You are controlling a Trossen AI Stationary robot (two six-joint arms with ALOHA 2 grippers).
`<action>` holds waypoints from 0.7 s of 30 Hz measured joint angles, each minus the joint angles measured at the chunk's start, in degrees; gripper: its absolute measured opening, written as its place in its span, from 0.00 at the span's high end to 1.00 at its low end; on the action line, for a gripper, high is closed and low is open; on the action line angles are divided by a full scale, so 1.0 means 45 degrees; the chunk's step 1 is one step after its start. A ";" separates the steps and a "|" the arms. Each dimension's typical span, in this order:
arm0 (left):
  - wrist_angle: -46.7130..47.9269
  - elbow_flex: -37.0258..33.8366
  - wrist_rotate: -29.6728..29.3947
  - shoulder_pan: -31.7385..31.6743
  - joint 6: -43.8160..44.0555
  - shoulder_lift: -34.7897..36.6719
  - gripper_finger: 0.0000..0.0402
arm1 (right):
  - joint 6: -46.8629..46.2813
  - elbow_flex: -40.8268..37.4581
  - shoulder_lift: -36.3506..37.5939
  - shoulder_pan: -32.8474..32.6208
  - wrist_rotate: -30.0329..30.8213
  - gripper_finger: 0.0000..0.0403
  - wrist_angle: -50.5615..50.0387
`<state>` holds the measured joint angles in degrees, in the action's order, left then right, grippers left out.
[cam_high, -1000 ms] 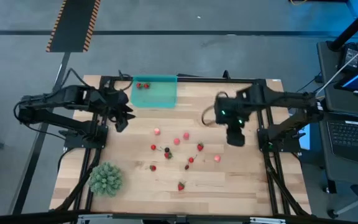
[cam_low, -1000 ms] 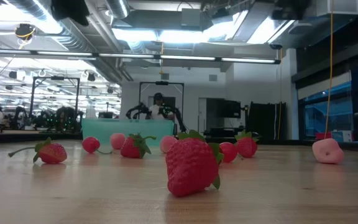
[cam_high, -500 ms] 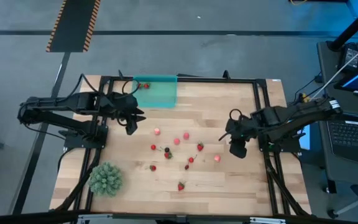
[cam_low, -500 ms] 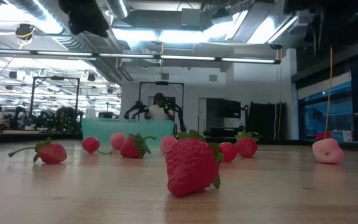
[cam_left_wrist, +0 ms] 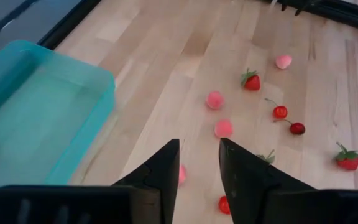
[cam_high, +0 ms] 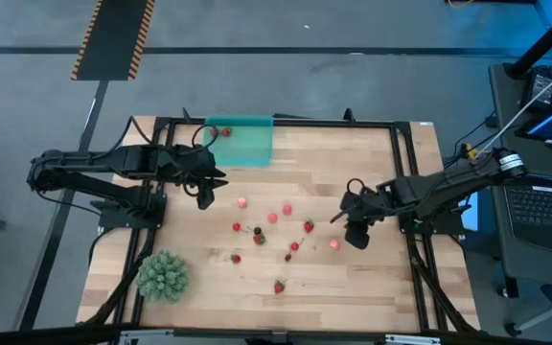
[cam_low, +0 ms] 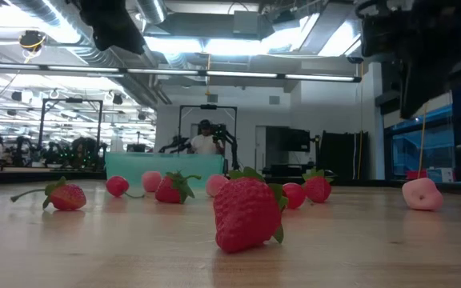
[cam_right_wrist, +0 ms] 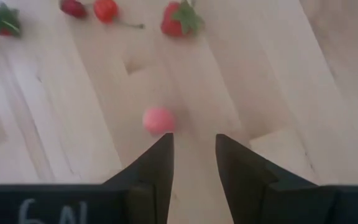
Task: Pick and placing Produce into tupperware
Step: Put the pink peach into the blue bin
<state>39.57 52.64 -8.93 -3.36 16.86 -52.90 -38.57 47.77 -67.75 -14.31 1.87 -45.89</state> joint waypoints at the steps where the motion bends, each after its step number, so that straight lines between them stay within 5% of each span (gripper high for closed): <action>1: -0.0005 0.0000 0.0000 0.0000 0.0000 0.0000 0.74 | 0.0056 0.0061 0.0000 0.0000 0.0000 0.69 0.0086; 13: -0.0039 0.0000 0.0000 0.0000 0.0005 0.0000 0.77 | 0.1967 0.0515 0.0005 0.0039 0.0008 0.44 0.0255; 21: -0.0039 0.0000 0.0000 0.0000 0.0005 0.0000 0.79 | 0.1354 -0.0023 0.0000 -0.0018 0.0005 0.40 0.0361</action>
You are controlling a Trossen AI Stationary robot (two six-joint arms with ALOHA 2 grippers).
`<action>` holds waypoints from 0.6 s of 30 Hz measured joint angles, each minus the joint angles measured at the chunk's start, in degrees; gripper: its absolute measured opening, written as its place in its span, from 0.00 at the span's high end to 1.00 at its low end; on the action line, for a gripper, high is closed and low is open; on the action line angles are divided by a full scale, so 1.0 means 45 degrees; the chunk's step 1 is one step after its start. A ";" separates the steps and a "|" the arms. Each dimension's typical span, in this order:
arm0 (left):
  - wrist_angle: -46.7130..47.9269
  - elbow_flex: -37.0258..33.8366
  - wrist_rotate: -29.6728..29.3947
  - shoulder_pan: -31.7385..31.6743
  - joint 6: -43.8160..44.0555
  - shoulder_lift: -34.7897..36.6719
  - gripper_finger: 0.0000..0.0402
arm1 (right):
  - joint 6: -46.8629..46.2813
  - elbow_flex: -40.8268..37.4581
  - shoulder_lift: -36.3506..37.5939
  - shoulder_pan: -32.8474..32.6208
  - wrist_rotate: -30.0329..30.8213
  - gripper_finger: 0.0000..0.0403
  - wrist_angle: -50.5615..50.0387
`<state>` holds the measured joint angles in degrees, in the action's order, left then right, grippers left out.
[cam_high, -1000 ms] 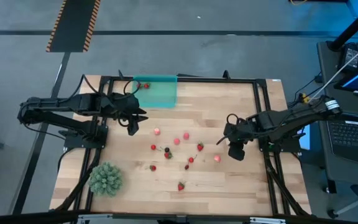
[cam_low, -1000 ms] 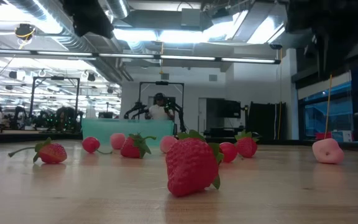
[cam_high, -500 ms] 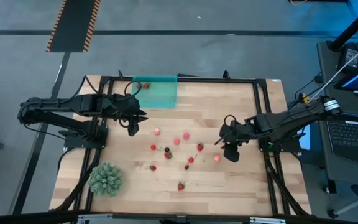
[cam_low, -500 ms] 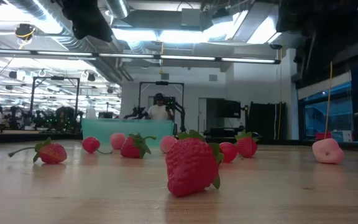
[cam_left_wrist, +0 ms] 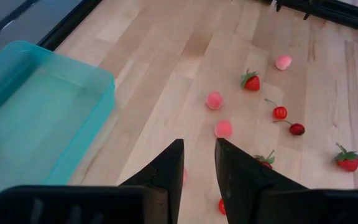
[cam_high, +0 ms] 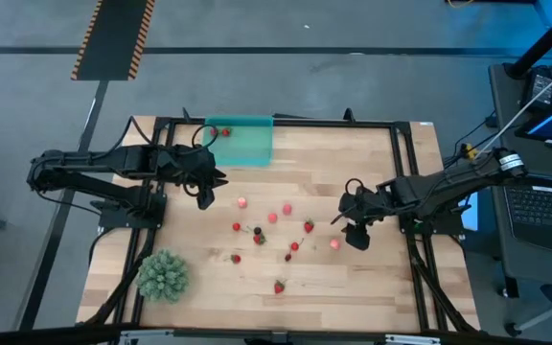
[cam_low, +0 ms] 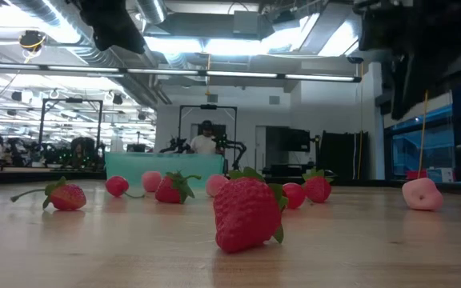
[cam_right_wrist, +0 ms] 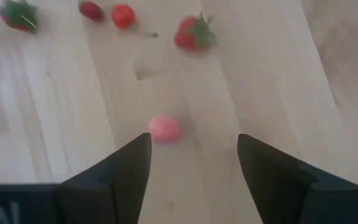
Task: Pick and placing Produce into tupperware
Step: Put the pink peach into the blue bin
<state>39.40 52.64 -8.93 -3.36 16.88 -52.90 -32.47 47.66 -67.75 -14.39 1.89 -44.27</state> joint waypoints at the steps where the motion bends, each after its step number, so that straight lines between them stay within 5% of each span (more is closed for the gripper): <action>1: 0.0000 0.0000 -0.0005 0.0000 0.0000 0.0000 0.79 | 0.0119 -0.0141 0.0002 -0.0069 0.0012 0.41 0.0061; 9: 0.0000 0.0000 -0.0005 0.0000 0.0000 0.0000 0.82 | 0.0984 -0.0948 0.0038 -0.1253 0.0451 0.44 0.1344; 18: 0.0007 0.0000 -0.0003 0.0000 0.0000 0.0000 0.82 | 0.0222 -0.0976 0.1019 -0.2939 0.3762 0.45 0.0625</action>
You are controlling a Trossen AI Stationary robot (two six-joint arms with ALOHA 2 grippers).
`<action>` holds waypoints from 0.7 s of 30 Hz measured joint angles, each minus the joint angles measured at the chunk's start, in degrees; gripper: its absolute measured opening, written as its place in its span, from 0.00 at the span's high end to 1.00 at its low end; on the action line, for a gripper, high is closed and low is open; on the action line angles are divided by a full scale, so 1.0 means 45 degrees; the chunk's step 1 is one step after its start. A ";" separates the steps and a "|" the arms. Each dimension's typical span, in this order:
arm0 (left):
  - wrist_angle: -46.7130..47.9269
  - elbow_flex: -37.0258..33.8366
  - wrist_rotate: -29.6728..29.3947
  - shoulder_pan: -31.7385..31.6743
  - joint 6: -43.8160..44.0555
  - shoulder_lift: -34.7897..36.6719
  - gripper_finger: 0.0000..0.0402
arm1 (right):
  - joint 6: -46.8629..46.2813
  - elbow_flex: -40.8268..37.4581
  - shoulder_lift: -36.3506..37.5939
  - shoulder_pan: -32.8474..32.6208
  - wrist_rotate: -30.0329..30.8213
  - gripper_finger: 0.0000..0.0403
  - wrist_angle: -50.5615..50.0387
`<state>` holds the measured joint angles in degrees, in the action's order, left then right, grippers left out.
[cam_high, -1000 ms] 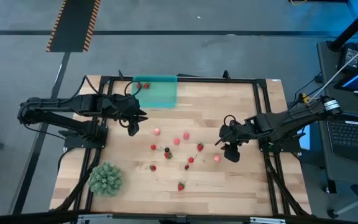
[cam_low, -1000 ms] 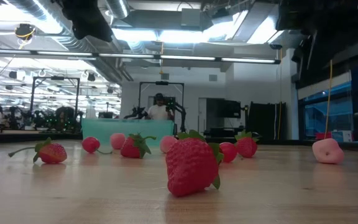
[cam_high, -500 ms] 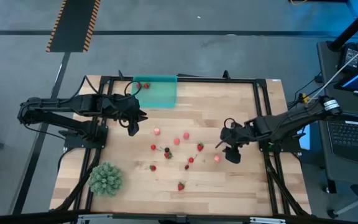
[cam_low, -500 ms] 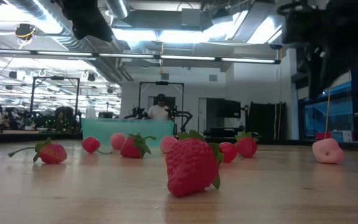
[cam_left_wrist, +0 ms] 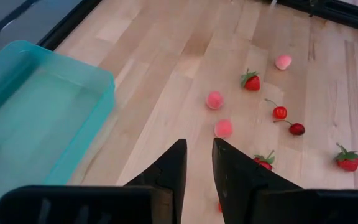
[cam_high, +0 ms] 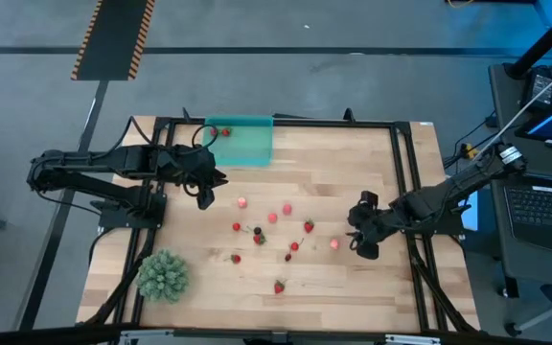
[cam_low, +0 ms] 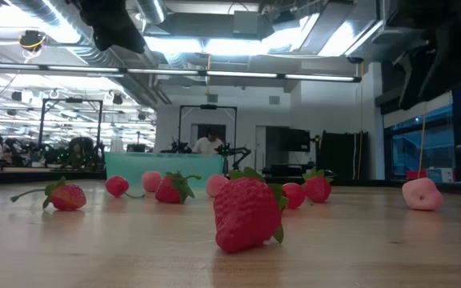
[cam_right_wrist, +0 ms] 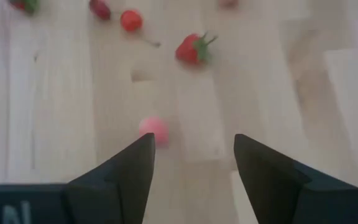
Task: Pick and placing Produce into tupperware
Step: Put the pink peach into the blue bin
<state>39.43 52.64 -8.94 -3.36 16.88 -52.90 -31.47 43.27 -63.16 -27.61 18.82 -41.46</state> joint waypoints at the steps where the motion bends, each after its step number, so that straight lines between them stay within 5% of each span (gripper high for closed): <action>1: 0.0002 -0.0004 -0.0002 0.0000 0.0000 0.0000 0.82 | -0.0111 -0.0087 0.0094 -0.0125 0.0234 0.45 0.0068; 11: 0.0011 -0.0004 -0.0570 0.0000 0.0000 -0.0005 0.78 | -0.0970 -0.2881 0.1408 -0.0452 0.0979 0.45 0.2732; 21: 0.0032 -0.0005 -0.0587 0.0005 0.0017 -0.0010 0.80 | -0.0620 -0.5144 0.1677 -0.0502 -0.0515 0.45 0.5891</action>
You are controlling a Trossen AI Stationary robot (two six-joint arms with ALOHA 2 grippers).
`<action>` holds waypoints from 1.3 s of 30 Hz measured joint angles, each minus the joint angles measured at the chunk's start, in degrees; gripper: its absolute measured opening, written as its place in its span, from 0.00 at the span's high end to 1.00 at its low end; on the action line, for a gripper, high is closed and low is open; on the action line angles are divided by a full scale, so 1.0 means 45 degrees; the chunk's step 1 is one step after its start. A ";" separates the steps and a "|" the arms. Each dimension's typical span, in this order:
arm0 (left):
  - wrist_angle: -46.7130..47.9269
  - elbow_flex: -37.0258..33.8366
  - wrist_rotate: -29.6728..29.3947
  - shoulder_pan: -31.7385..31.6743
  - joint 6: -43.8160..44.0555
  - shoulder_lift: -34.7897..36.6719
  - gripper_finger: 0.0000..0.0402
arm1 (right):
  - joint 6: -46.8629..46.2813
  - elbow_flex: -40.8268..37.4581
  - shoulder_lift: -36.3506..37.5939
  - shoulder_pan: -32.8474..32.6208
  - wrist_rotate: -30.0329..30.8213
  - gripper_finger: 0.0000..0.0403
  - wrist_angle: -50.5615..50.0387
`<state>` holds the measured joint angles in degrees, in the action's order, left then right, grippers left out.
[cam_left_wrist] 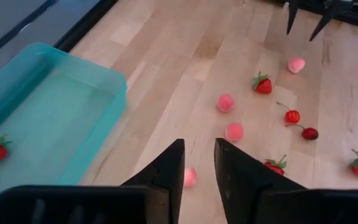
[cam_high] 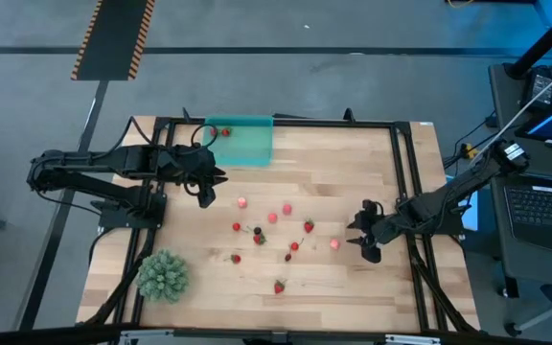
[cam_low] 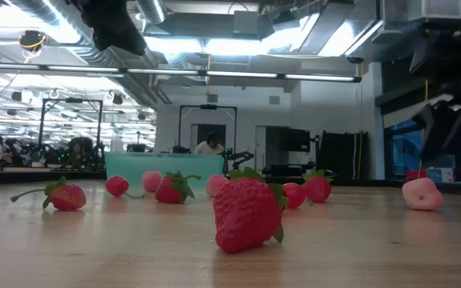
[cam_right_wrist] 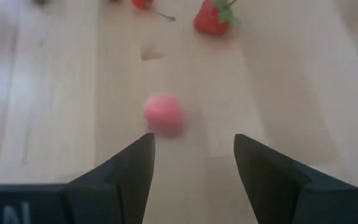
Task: Pick and placing Produce into tupperware
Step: Put the pink peach into the blue bin
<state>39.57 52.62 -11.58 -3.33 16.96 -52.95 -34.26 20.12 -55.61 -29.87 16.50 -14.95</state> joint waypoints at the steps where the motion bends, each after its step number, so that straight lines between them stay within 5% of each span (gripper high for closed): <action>1: 0.0000 0.0000 -0.0016 -0.0001 0.0033 0.0000 0.81 | 0.0015 -0.0171 0.0000 -0.0004 -0.0053 0.45 0.0502; 11: -0.0015 0.0000 -0.0179 0.0000 0.0119 0.0000 0.85 | 0.0937 -0.1448 -0.0657 -0.0014 -0.0895 0.45 0.2953; 39: -0.0044 0.0000 -0.0275 -0.0002 0.0139 0.0000 0.89 | 0.2672 -0.1377 -0.5290 0.0278 -0.0720 0.45 0.7750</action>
<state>39.38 52.62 -12.82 -3.34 17.58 -52.95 -22.24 13.93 -79.42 -28.62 13.26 19.93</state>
